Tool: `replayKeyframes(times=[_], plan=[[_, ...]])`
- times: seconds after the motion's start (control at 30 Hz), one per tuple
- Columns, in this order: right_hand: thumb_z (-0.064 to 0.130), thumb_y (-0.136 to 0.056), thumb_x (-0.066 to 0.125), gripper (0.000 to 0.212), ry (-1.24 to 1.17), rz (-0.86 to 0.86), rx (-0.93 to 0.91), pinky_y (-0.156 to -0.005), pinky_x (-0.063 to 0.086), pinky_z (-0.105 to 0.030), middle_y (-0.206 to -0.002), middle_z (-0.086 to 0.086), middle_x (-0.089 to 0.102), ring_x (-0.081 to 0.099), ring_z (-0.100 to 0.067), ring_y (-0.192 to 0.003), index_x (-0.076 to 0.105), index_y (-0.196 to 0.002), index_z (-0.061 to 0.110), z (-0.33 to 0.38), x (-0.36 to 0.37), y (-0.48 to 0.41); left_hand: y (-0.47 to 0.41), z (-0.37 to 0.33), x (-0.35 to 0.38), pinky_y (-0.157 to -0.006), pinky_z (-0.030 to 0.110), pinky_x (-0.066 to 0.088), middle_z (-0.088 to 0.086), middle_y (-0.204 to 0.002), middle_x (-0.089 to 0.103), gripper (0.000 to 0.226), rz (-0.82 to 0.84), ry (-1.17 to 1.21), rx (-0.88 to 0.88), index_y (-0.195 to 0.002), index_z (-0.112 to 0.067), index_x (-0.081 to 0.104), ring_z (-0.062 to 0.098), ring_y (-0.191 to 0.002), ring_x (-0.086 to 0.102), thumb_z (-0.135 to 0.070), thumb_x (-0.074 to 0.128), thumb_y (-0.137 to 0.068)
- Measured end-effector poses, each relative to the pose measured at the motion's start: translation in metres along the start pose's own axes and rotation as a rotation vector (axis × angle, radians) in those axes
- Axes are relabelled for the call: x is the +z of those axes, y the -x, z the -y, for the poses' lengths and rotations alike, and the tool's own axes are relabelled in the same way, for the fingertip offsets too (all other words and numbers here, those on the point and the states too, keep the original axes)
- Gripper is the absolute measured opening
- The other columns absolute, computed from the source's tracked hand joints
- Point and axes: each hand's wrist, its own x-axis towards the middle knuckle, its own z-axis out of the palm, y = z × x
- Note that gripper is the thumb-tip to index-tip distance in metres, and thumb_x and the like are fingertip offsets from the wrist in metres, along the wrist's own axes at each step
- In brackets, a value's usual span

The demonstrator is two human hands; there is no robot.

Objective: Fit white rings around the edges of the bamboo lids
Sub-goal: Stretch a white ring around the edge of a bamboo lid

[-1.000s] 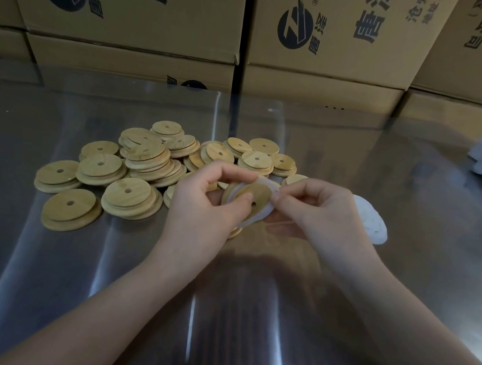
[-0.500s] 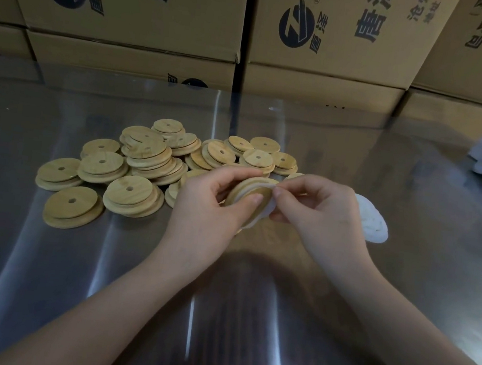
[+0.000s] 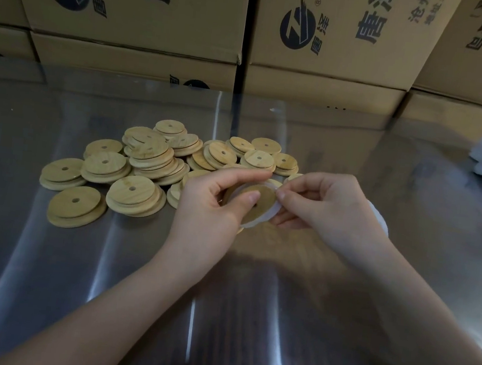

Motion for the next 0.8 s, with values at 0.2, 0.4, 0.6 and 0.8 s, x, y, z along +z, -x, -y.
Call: replayKeyframes(times=[0.2, 0.4, 0.6, 0.8], plan=[[0.008, -0.089, 0.067, 0.009, -0.081, -0.004, -0.016, -0.062, 0.061, -0.035, -0.07, -0.012, 0.072, 0.072, -0.026, -0.064, 0.064, -0.08, 0.011, -0.005, 0.011, 0.005, -0.002, 0.006, 0.0, -0.088, 0.018, 0.052, -0.018, -0.102, 0.073, 0.042, -0.057, 0.079, -0.084, -0.097, -0.038, 0.071, -0.001, -0.102, 0.066, 0.002, 0.062, -0.091], [0.008, -0.084, 0.072, 0.014, -0.128, -0.122, 0.004, -0.065, 0.06, -0.05, -0.066, -0.011, 0.07, 0.07, -0.033, -0.067, 0.064, -0.075, 0.014, -0.009, 0.025, 0.008, -0.003, 0.005, -0.001, -0.08, 0.023, 0.055, -0.009, -0.098, 0.074, 0.031, -0.074, 0.165, -0.115, -0.093, -0.03, 0.073, 0.007, -0.096, 0.069, 0.0, 0.065, -0.089], [0.009, -0.084, 0.071, 0.026, -0.007, -0.234, -0.09, -0.066, 0.061, -0.047, -0.068, 0.001, 0.071, 0.071, -0.023, -0.068, 0.068, -0.064, 0.025, -0.011, 0.023, 0.009, -0.001, 0.0, -0.003, -0.081, 0.027, 0.057, -0.011, -0.094, 0.073, 0.026, -0.066, -0.065, -0.016, -0.094, -0.028, 0.071, 0.005, -0.091, 0.069, -0.004, 0.073, -0.084], [0.006, -0.085, 0.069, 0.023, -0.004, -0.206, -0.044, -0.07, 0.061, -0.047, -0.068, -0.005, 0.071, 0.071, -0.025, -0.068, 0.068, -0.066, 0.019, -0.007, 0.017, 0.004, -0.004, -0.006, -0.004, -0.092, 0.022, 0.052, -0.01, -0.107, 0.066, 0.039, -0.028, -0.134, -0.03, -0.105, -0.031, 0.071, 0.0, -0.099, 0.064, 0.002, 0.067, -0.086]])
